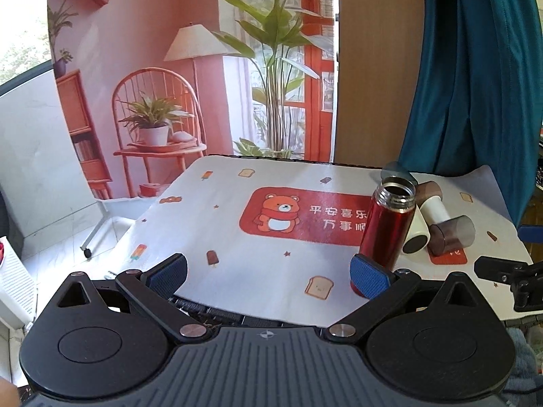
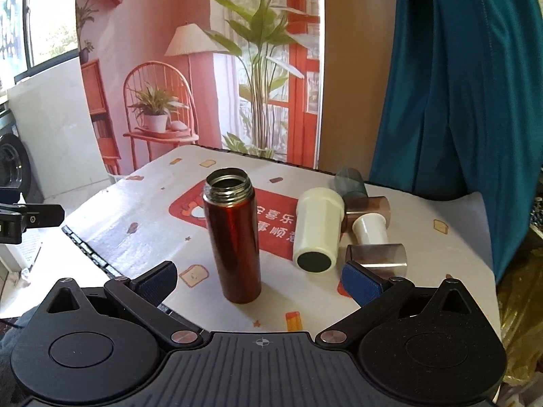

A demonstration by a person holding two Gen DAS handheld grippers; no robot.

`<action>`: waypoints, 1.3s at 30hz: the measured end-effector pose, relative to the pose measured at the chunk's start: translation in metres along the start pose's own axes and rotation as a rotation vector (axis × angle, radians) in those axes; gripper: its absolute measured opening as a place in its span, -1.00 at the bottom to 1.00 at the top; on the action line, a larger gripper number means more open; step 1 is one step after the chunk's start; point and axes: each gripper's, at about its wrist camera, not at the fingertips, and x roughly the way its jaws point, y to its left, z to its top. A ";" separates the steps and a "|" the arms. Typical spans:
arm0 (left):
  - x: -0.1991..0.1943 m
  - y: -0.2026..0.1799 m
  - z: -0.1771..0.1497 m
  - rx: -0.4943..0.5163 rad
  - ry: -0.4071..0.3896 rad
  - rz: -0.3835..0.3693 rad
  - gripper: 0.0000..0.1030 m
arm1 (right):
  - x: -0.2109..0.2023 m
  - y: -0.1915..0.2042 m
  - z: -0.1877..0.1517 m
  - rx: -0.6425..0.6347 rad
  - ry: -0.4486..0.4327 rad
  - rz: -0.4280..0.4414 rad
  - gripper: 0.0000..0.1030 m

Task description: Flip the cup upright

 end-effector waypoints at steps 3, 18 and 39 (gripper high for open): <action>-0.012 -0.002 -0.007 -0.002 0.001 0.004 1.00 | -0.010 0.003 -0.005 0.011 0.001 0.001 0.99; -0.042 -0.013 -0.040 -0.017 -0.035 0.069 1.00 | -0.039 0.002 -0.030 0.063 -0.017 -0.040 0.99; -0.049 -0.016 -0.042 -0.011 -0.099 0.116 1.00 | -0.045 0.003 -0.037 0.050 -0.079 -0.082 0.99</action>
